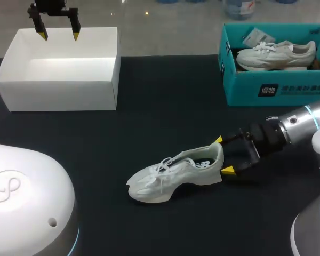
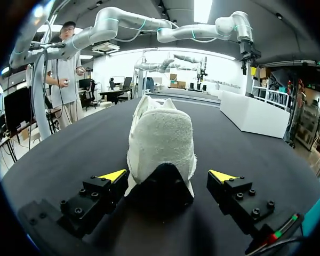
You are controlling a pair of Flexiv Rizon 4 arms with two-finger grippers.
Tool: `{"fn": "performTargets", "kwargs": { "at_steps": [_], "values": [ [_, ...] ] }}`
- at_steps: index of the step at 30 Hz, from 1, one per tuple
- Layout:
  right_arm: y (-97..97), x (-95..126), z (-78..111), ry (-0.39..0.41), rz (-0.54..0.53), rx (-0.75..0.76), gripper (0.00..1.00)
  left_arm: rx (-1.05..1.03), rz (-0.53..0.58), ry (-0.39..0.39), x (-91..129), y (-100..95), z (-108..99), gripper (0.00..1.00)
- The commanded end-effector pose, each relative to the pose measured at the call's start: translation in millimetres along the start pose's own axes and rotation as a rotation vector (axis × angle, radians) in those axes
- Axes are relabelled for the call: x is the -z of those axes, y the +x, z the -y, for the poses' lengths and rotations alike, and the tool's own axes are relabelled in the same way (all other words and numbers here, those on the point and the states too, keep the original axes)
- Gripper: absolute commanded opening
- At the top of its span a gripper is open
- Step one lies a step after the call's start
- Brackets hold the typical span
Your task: Take the shoe out of the shoebox, open the shoe tongue, remove and reinsert the insole, then place the shoe into the shoebox
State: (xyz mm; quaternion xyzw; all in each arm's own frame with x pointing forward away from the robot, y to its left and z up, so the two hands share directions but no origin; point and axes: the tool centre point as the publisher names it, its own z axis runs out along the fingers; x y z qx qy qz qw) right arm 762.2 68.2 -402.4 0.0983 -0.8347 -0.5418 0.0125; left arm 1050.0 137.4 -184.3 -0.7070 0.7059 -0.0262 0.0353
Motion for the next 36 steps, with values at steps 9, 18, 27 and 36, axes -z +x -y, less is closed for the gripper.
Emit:
{"fn": "performTargets", "kwargs": {
  "at_steps": [9, 18, 27, 36],
  "values": [
    [1.4, -20.1, -2.8, -0.020, -0.061, 0.007, 1.00, -0.001, 0.000, 0.000, 0.1, -0.5, -0.3, 1.00],
    [5.2, -31.3, 3.3, -0.030, -0.073, -0.014, 1.00, -0.001, 0.000, 0.000, 0.1, -0.5, -0.3, 1.00],
    [4.7, -41.0, 4.7, -0.034, -0.067, -0.026, 1.00, -0.001, 0.000, 0.000, 0.1, -0.5, -0.3, 1.00],
    [18.0, -34.5, 7.5, -0.026, 0.057, -0.076, 0.00, -0.001, 0.000, 0.000, 0.1, -0.5, -0.3, 1.00]
  ]
}}
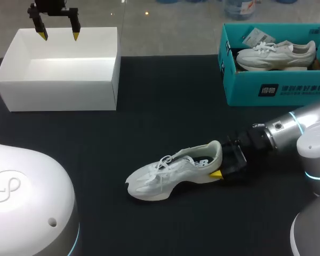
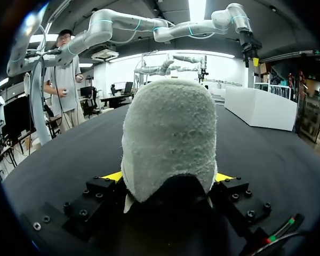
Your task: Take the shoe out of the shoebox, open the shoe tongue, remove and reinsert the insole, then place the shoe into the shoebox
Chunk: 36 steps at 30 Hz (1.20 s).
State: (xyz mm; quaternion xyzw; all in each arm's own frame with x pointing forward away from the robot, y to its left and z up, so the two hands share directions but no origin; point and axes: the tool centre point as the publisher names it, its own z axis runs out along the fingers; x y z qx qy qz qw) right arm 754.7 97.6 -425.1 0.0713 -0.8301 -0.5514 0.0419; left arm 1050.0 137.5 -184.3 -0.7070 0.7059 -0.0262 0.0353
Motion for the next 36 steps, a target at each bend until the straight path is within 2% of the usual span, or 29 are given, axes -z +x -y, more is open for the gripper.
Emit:
{"fn": "performTargets", "kwargs": {
  "at_steps": [1, 7, 14, 36],
  "values": [
    [15.6, 3.8, -0.5, -0.004, 0.087, 0.001, 0.00, -0.001, 0.000, 0.000, 0.1, -0.5, -0.3, 1.00],
    [24.9, 14.9, -4.2, 0.005, 0.157, -0.020, 0.00, -0.001, 0.000, 0.000, 0.1, -0.5, -0.3, 1.00],
    [29.4, 19.3, -2.6, 0.017, 0.185, -0.040, 0.00, -0.001, 0.000, 0.000, 0.1, -0.5, -0.3, 1.00],
    [29.4, 9.3, 5.5, 0.013, 0.197, -0.068, 0.00, -0.001, 0.000, 0.000, 0.1, -0.5, -0.3, 1.00]
  ]
}}
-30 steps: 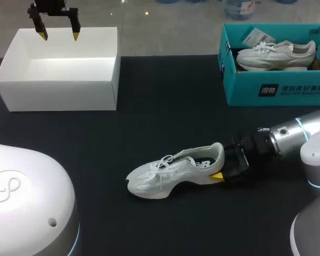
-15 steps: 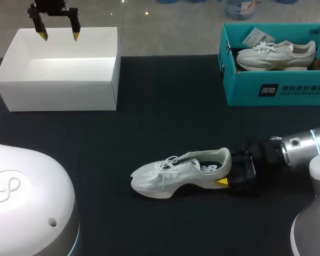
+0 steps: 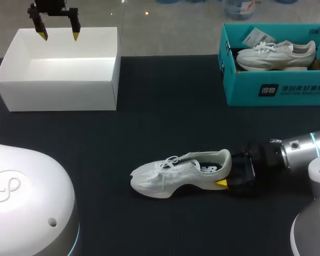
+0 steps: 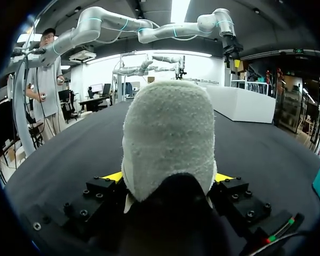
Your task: Take the shoe out of the shoebox, open the shoe tongue, remove and reinsert the insole, then place the shoe into the shoebox
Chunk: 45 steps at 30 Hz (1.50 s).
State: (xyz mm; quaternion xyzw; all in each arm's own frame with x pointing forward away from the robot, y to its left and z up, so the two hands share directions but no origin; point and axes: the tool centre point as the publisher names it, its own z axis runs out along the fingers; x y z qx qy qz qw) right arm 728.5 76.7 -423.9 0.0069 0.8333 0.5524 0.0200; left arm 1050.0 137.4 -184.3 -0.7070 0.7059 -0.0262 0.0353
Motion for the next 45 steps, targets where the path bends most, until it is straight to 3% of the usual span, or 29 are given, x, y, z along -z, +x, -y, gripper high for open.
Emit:
{"fn": "performTargets", "kwargs": {
  "at_steps": [1, 15, 45],
  "values": [
    [1.7, -6.7, 0.1, 0.015, 0.019, -0.010, 0.00, -0.001, 0.000, 0.000, 0.1, -0.5, -0.3, 1.00],
    [1.0, -7.9, 1.0, 0.021, 0.074, -0.044, 0.00, -0.001, 0.000, 0.000, 0.1, -0.5, -0.3, 1.00],
    [1.0, -7.9, 1.0, 0.021, 0.074, -0.044, 0.00, -0.001, 0.000, 0.000, 0.1, -0.5, -0.3, 1.00]
  ]
}}
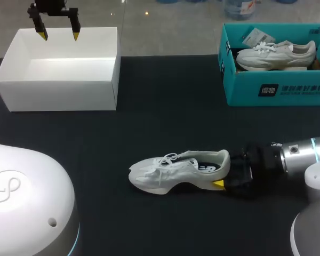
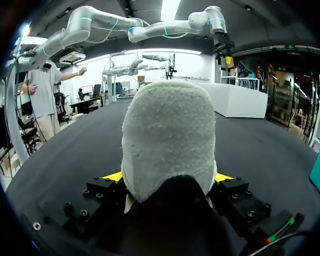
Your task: Take the shoe out of the shoebox, open the shoe tongue, remove and reinsert the insole, then place the shoe into the shoebox
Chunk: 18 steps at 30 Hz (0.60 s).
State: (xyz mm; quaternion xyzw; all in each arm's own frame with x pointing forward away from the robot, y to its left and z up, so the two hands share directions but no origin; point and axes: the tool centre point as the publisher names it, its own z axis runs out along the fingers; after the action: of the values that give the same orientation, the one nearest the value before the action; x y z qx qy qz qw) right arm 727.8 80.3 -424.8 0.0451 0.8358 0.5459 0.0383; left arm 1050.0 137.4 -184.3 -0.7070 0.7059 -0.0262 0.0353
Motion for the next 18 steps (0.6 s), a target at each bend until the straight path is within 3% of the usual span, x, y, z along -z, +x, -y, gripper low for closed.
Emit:
{"fn": "performTargets", "kwargs": {
  "at_steps": [1, 4, 5, 6, 10, 18],
  "values": [
    [0.5, -4.3, 1.6, 0.006, 0.001, -0.001, 0.00, -0.001, 0.000, 0.000, 0.1, -0.5, -0.3, 1.00],
    [0.5, -4.3, 1.6, 0.006, 0.001, -0.001, 0.00, 0.040, -0.025, 0.010, 3.0, 3.2, -13.6, 1.00],
    [0.5, -4.3, 1.6, 0.006, 0.001, -0.001, 0.00, 0.074, 0.015, -0.007, 2.1, 5.3, -19.3, 1.00],
    [0.5, -4.3, 1.6, 0.006, 0.001, -0.001, 0.00, 0.072, 0.017, 0.025, 2.9, 9.3, -27.6, 1.00],
    [0.5, -4.3, 1.6, 0.006, 0.001, -0.001, 0.00, 0.095, 0.026, -0.016, 1.2, 22.6, -55.4, 1.00],
    [0.5, -4.3, 1.6, 0.006, 0.001, -0.001, 0.00, 0.111, 0.059, 0.001, -4.8, 61.5, -115.4, 1.00]
  ]
}}
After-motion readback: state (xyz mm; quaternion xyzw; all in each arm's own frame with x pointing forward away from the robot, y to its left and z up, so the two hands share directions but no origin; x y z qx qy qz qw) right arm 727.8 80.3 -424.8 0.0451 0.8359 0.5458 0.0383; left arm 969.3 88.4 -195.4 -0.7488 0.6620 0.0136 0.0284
